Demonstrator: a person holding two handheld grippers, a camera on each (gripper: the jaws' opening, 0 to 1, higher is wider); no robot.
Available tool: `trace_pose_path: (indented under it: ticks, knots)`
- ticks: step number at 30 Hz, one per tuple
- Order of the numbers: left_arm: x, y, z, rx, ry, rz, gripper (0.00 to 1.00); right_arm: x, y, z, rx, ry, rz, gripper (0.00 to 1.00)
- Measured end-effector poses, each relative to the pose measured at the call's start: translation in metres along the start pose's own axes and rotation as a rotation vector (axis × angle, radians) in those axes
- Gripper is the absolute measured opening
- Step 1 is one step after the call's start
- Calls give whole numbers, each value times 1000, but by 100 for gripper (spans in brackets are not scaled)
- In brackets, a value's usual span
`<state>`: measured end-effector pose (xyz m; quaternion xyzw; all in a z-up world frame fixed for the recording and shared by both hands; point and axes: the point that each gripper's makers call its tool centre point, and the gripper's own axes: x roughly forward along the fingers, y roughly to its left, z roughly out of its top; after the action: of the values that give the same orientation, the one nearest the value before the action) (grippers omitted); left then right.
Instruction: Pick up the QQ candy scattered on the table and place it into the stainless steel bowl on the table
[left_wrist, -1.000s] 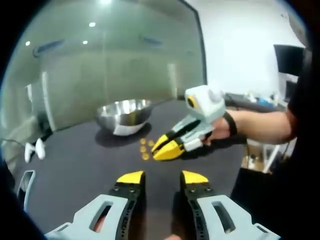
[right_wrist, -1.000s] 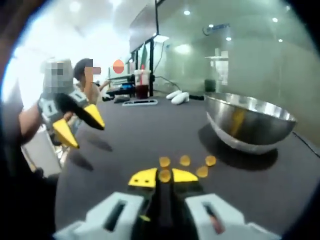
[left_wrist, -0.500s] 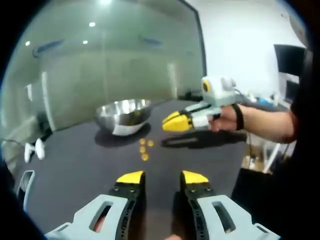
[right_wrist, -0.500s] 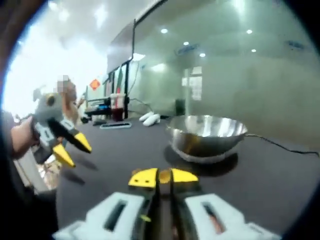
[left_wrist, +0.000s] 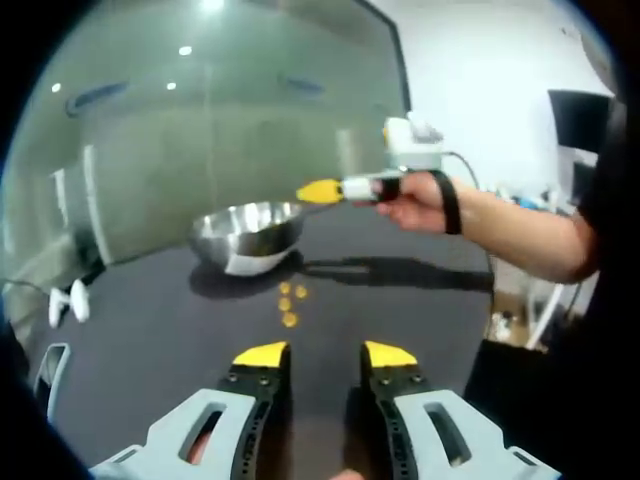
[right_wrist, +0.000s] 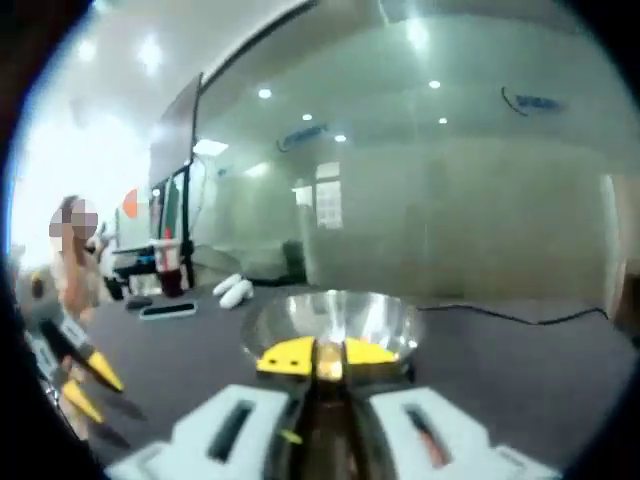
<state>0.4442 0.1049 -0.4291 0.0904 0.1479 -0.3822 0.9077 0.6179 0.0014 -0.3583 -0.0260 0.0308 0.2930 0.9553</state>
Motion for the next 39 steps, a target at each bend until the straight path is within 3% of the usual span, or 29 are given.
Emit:
trace_pose_path:
  ticks: [2, 6, 12, 15, 26, 32, 39]
  knots:
    - [-1, 0, 0, 2, 2, 2, 30, 8, 1, 4, -47, -4, -6, 10]
    - [-3, 3, -1, 4, 8, 15, 30, 22, 3, 10, -24, -4, 1, 10]
    - [-3, 2, 6, 1, -13, 19, 30, 30, -6, 5, -1, 17, -33, 12]
    - [-3, 2, 10, 10, -21, 16, 30, 29, -12, 0, -2, 30, -56, 22]
    - [-2, 1, 7, 7, -18, 11, 30, 16, -14, 3, 40, 19, -42, 21]
    - [-4, 5, 12, 5, -40, 38, 30, -7, 4, 8, -45, -53, 35, 22]
    - [-8, 7, 10, 3, -39, 36, 30, -50, 13, -29, -31, 4, 112, 22]
